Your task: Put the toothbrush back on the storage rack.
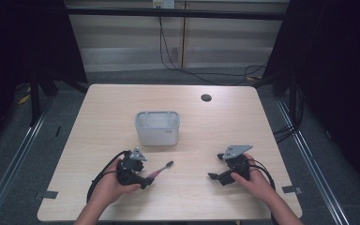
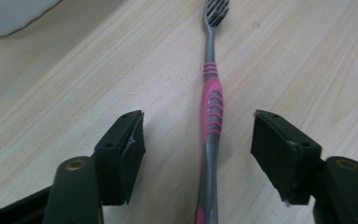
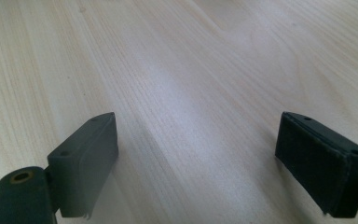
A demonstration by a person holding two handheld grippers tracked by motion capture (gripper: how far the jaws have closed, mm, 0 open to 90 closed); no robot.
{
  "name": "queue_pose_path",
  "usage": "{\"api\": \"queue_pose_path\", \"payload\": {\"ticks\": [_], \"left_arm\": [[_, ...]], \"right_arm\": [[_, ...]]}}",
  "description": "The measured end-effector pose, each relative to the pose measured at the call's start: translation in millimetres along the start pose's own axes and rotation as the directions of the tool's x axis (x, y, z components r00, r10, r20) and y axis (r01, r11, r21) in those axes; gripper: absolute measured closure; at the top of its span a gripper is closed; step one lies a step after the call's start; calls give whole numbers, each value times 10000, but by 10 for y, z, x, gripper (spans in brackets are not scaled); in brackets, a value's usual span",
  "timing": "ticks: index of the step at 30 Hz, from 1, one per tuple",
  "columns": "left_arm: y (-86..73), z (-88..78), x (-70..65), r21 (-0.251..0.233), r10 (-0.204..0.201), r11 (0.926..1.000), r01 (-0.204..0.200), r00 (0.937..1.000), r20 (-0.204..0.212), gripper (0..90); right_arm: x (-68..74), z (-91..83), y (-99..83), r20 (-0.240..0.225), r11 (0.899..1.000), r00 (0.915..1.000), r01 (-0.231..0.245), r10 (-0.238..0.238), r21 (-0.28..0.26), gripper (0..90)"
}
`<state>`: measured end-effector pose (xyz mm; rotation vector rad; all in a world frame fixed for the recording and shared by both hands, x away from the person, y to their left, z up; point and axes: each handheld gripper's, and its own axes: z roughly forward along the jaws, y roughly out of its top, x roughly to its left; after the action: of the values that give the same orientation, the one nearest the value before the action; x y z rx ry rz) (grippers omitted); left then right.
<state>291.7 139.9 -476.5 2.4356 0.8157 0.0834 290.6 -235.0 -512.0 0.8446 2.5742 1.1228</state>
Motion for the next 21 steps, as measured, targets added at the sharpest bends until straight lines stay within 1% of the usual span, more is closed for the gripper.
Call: {"api": "queue_pose_path", "payload": {"ticks": [1,3,4,5,7,8,9,10,12,13,15,17,18,21], "left_arm": [[15,0,-5,151,7,9999,-6,10000,-68,365],[43,9,-7,257,-40,9997,43,9999,-148,402],[58,8,1,346,-1,9994,6,9999,-146,412],[66,10,-4,370,-105,9993,110,9998,-139,422],[94,11,-12,539,-111,9985,118,9998,-138,455],[112,16,-15,598,14,9982,-4,9999,-169,462],[122,18,-22,672,-18,9977,30,9998,-178,473],[140,25,-21,759,61,9971,-52,9999,-116,479],[160,42,-32,827,-42,9966,53,9999,-135,494],[177,52,-31,923,43,9957,-28,9999,-160,499],[199,69,-36,1027,78,9947,-66,9999,-119,514],[211,81,-42,1034,64,9946,-48,9999,-150,536],[233,89,-48,1212,74,9926,-61,9999,-97,554],[274,108,-64,1407,55,9900,-29,9998,-182,564]], "right_arm": [[0,0,0,0,10000,10000,1,-1,-2,124],[0,0,0,0,10000,10000,1,-1,-1,124],[0,0,0,0,10000,10000,1,-1,0,124],[0,0,0,0,10000,10000,2,-2,0,124],[0,0,0,0,10000,10000,3,-3,0,124],[0,0,0,1,10000,10000,3,-3,1,124],[0,0,0,1,10000,10000,2,-2,-3,124],[0,0,0,-1,10000,10000,0,0,-2,124],[0,0,0,2,10000,10000,3,-3,-1,124],[0,0,0,-1,10000,10000,0,0,-2,124],[0,0,0,0,10000,10000,2,-2,-2,125],[0,0,0,0,10000,10000,2,-2,1,124],[0,0,0,0,10000,10000,-1,1,-1,124],[0,0,0,1,10000,10000,3,-3,-1,124]]}}
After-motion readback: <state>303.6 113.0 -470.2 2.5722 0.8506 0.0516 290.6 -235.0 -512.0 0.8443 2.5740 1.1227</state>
